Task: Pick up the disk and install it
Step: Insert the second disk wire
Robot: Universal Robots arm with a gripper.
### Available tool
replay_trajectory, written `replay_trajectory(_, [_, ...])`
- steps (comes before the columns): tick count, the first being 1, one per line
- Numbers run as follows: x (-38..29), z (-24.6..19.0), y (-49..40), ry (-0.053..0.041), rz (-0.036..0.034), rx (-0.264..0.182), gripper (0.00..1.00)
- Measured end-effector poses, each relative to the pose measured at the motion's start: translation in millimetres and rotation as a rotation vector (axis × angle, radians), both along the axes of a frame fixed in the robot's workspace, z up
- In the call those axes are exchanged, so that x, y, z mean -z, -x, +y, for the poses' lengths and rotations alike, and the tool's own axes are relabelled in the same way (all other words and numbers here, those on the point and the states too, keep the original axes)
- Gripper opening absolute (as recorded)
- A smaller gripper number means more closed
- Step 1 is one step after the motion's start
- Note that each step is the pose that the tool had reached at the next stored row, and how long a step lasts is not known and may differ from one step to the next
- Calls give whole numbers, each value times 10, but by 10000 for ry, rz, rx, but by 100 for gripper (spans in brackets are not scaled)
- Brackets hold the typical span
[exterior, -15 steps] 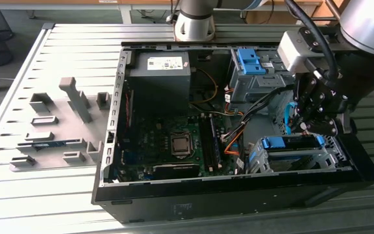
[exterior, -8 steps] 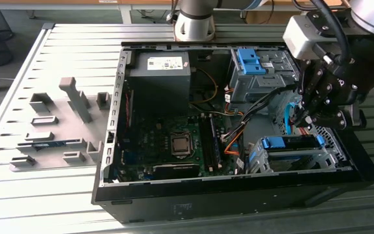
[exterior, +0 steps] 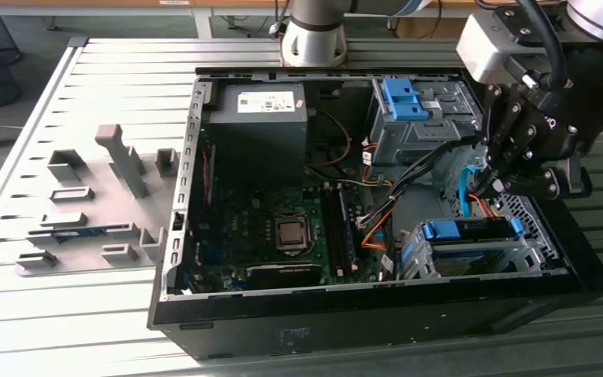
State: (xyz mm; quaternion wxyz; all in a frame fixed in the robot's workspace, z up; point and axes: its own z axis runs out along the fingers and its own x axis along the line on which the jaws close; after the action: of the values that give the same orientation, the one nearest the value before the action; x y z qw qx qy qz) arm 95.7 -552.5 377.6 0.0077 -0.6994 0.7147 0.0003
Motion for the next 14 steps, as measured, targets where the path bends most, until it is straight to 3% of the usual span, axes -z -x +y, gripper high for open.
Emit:
replay_trajectory(6, [-17,18,0,2,0,0,16])
replay_trajectory(14, [-133,31,0,2,0,0,16])
